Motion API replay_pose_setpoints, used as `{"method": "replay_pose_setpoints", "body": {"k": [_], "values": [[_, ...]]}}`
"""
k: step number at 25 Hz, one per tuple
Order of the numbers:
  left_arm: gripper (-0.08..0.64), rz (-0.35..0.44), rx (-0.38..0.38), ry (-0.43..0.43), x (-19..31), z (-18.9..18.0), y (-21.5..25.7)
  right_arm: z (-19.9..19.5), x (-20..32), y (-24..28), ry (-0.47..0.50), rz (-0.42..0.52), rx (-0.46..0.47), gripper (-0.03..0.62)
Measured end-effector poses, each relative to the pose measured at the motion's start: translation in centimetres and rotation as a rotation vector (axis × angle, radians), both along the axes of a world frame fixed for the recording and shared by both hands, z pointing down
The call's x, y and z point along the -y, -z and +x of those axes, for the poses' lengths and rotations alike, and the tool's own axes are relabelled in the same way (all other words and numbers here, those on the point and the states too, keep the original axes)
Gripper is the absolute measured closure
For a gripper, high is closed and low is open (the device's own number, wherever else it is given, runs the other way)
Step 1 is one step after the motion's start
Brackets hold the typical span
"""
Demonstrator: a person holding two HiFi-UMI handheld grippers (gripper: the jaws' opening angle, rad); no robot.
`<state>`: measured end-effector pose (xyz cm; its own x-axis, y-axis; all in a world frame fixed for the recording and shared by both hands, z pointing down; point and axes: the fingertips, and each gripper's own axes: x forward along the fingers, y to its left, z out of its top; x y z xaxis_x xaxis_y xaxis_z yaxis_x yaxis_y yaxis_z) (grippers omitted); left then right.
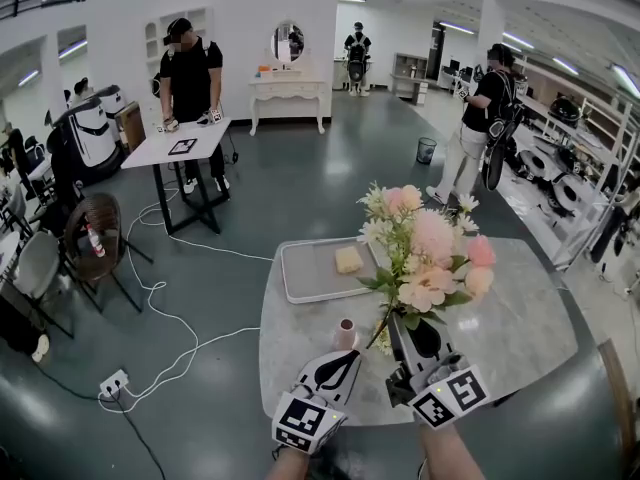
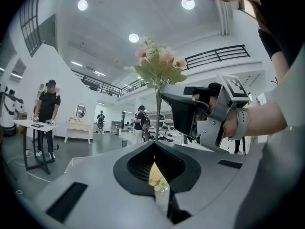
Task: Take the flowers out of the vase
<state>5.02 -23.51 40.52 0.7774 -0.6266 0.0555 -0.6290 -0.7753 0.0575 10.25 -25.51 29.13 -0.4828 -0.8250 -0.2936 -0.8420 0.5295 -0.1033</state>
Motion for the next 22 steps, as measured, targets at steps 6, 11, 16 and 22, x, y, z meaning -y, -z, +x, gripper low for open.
{"method": "replay_pose_setpoints", "body": {"k": [6,11,16,22], "values": [[0.546,0.009,-0.003,0.002,-0.3,0.0,1.3,0.1,-0.7,1.2,0.0,0.016,0.004,0.54],[0.546,0.015,-0.005,0.014,-1.9,1.5,1.1,1.8,-2.5,1.1,0.011,0.029,0.006,0.54],[0.546,0.029,0.001,0.015,-4.5,2.0,1.4,2.2,-5.3,1.3,0.017,0.041,0.01,0.54],[0.546,0.027,-0.001,0.025,-6.9,2.4,1.6,2.3,-7.5,1.2,0.032,0.034,0.013,0.54]]}}
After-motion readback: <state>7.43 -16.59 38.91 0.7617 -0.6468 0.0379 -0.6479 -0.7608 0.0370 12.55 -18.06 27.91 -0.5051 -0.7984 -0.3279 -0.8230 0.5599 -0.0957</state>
